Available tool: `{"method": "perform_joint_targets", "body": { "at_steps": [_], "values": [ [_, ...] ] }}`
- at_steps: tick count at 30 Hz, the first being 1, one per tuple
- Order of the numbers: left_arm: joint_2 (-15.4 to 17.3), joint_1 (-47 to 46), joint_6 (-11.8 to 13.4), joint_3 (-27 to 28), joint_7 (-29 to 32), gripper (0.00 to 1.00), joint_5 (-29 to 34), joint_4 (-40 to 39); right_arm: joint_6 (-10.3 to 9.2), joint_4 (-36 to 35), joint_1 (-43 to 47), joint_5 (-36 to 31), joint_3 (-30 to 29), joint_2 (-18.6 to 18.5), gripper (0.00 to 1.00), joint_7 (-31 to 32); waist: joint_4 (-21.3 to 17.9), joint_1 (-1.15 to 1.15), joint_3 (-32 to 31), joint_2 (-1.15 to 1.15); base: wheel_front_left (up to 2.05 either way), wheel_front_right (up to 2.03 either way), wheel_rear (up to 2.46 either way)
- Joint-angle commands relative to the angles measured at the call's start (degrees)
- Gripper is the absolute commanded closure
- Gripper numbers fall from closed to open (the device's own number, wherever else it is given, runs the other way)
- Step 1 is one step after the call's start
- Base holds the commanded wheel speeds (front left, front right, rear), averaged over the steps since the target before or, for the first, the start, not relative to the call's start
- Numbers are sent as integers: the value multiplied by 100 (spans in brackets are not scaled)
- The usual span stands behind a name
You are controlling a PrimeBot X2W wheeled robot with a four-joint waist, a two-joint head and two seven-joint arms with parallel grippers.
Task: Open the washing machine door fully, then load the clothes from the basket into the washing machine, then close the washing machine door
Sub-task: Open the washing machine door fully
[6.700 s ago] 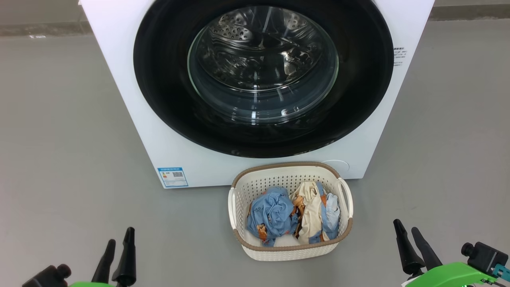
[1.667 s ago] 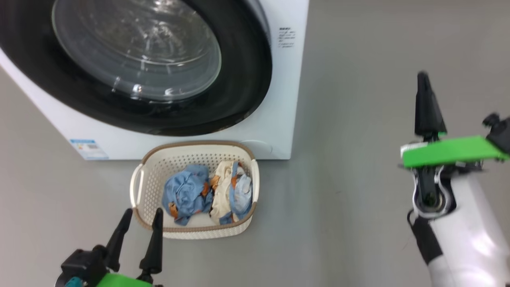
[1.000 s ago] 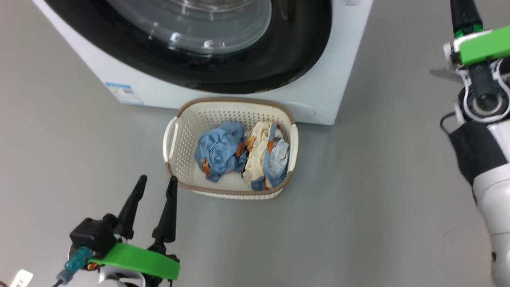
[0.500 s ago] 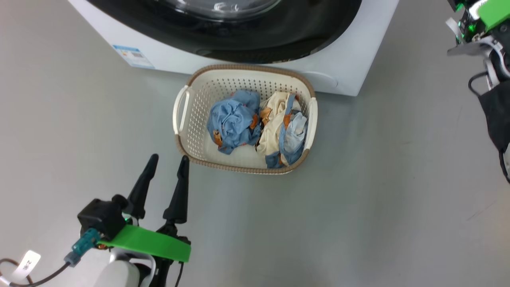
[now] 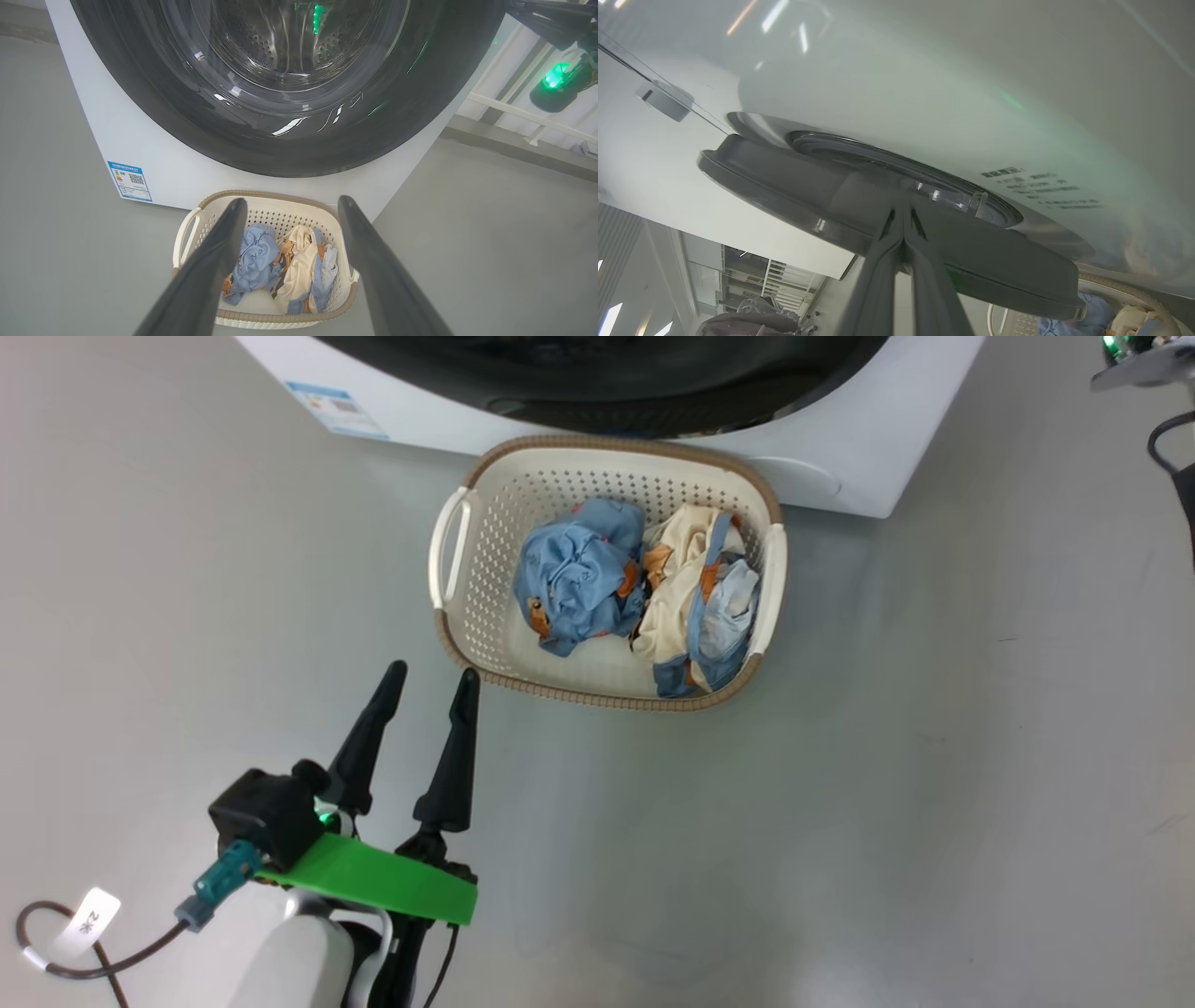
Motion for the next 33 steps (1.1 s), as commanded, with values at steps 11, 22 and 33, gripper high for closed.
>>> {"method": "perform_joint_targets", "body": {
  "at_steps": [11,22,33],
  "values": [
    [61,-251,-10,-11,-37,0,-135,-157,10,257,-572,-148,233,112,100,294,222,0,271,0,0,0,0],
    [13,-297,-10,-105,-37,0,-168,-135,10,303,-579,-240,513,203,100,485,295,0,232,0,0,0,0],
    [32,-187,-10,-31,-37,0,-126,-61,10,-161,-50,-169,833,294,100,748,213,0,-43,0,0,0,0]
  ]
}}
